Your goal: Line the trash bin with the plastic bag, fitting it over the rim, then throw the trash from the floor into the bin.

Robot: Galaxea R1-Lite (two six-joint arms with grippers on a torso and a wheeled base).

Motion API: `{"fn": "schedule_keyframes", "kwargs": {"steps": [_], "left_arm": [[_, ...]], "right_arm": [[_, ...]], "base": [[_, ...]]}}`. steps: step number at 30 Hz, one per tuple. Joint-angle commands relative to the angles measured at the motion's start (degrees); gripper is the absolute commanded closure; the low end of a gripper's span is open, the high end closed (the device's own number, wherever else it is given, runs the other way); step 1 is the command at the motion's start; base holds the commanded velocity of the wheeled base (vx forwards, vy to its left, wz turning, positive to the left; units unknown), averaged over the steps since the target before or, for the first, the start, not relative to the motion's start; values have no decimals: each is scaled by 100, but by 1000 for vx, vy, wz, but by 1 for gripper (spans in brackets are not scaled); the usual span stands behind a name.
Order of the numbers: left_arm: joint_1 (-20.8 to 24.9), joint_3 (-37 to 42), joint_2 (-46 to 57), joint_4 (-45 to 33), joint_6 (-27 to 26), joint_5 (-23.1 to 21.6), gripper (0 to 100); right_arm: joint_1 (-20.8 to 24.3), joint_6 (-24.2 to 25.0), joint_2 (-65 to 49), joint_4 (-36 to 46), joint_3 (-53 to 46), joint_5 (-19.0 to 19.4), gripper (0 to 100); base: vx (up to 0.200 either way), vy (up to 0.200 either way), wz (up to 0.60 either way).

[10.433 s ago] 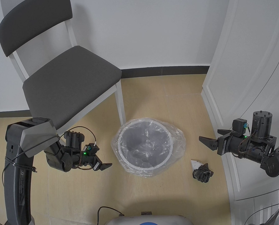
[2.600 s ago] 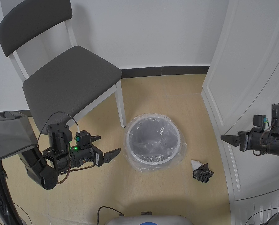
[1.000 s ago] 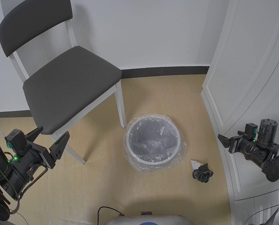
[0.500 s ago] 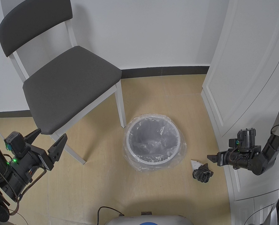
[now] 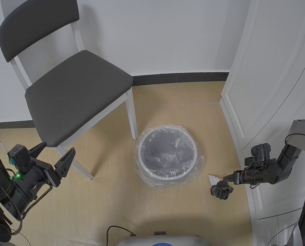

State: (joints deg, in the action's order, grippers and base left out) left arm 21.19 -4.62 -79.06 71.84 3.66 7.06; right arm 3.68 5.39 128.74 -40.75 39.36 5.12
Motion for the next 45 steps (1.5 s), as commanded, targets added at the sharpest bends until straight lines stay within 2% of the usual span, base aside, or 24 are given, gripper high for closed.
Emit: {"fn": "schedule_keyframes", "kwargs": {"steps": [1,3,7,10,19,26,32,35,39,42,45], "left_arm": [[-1,-13,-84,-3,12,-3,0],[8,-13,-154,-3,12,-3,0],[-1,-4,-400,49,21,-3,0],[-1,-30,-506,58,30,-3,0],[-1,-13,-532,58,30,6,0],[-1,-4,-699,58,39,6,0],[-1,-4,-822,67,47,6,0],[17,-4,-936,76,47,6,0],[17,-30,-1042,85,47,15,0],[17,49,-1024,137,65,6,0],[43,436,-998,568,47,-214,0]], "right_arm": [[27,279,643,191,748,235,0],[36,296,810,876,1302,235,0],[36,279,960,3021,2743,235,0],[19,252,1206,4190,3710,244,0],[-17,279,2076,5912,5916,235,0],[-113,340,2937,6642,7489,191,0],[-166,428,3113,6941,7523,253,0],[-175,437,3148,6958,7523,411,0],[-192,472,3183,6879,7523,464,0],[-201,692,3253,6642,7523,455,0],[-254,832,3078,6589,7523,472,0]], "base": [[0,0,0],[0,0,0],[0,0,0],[0,0,0],[0,0,0],[0,0,0],[0,0,0],[0,0,0],[0,0,0],[0,0,0],[0,0,0]]}}
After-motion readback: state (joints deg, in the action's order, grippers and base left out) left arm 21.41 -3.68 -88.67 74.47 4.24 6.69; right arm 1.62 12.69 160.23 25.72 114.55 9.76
